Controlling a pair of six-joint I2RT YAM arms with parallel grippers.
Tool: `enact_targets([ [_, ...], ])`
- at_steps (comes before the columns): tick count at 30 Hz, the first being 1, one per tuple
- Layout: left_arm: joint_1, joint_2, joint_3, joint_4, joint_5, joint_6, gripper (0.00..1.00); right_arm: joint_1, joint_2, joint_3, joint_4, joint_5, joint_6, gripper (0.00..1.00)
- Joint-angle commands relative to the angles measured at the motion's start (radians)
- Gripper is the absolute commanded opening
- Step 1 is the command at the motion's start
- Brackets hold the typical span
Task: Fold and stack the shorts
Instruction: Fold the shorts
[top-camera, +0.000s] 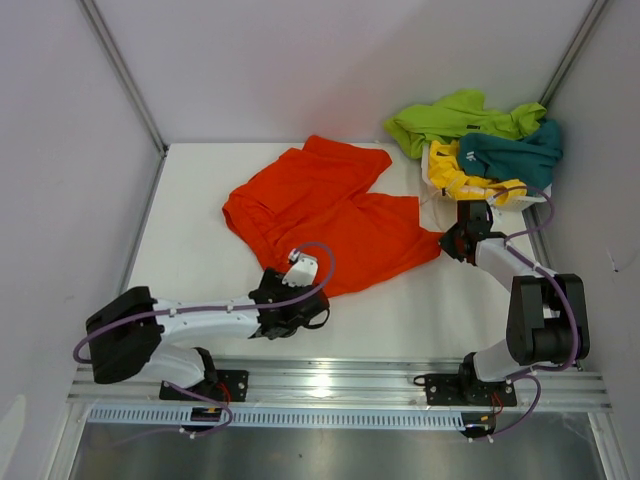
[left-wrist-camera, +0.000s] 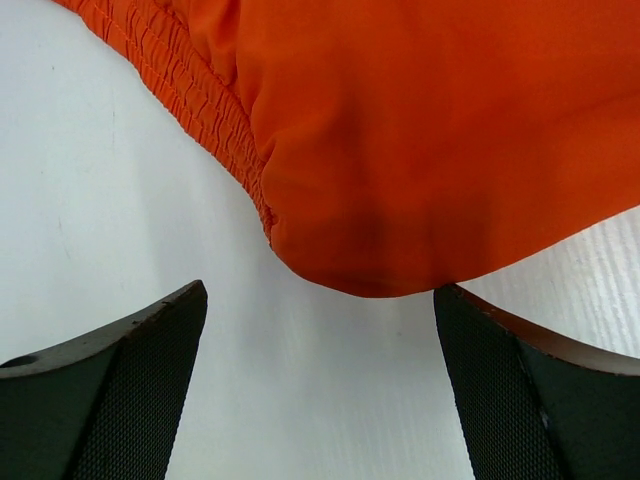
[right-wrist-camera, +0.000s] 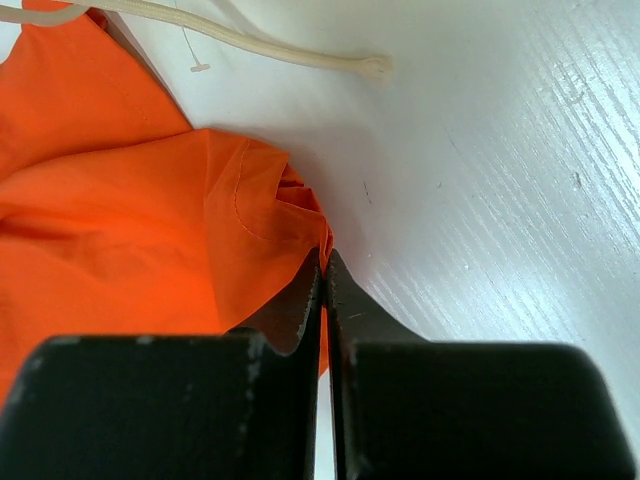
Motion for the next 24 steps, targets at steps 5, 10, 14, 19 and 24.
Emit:
enact_targets([
  [5,0.002,0.139,0.112,-0.053,-0.098,-0.012,0.94,-0.009,-0.002,0.029,0.028,-0.014,-0.013,0.00],
  [10,0.041,0.196,0.149,-0.033,-0.115,0.011,0.90,-0.010,-0.003,0.026,0.029,-0.014,-0.012,0.00],
  [14,0.099,0.187,0.139,0.027,-0.072,0.057,0.87,-0.010,-0.005,0.026,0.028,-0.009,-0.013,0.00],
  [19,0.113,0.156,0.116,0.076,-0.067,0.086,0.76,-0.021,-0.010,0.029,0.025,-0.004,-0.016,0.00],
  [24,0.114,0.101,0.072,0.182,-0.014,0.176,0.58,-0.046,-0.013,0.062,0.011,-0.008,-0.016,0.00],
])
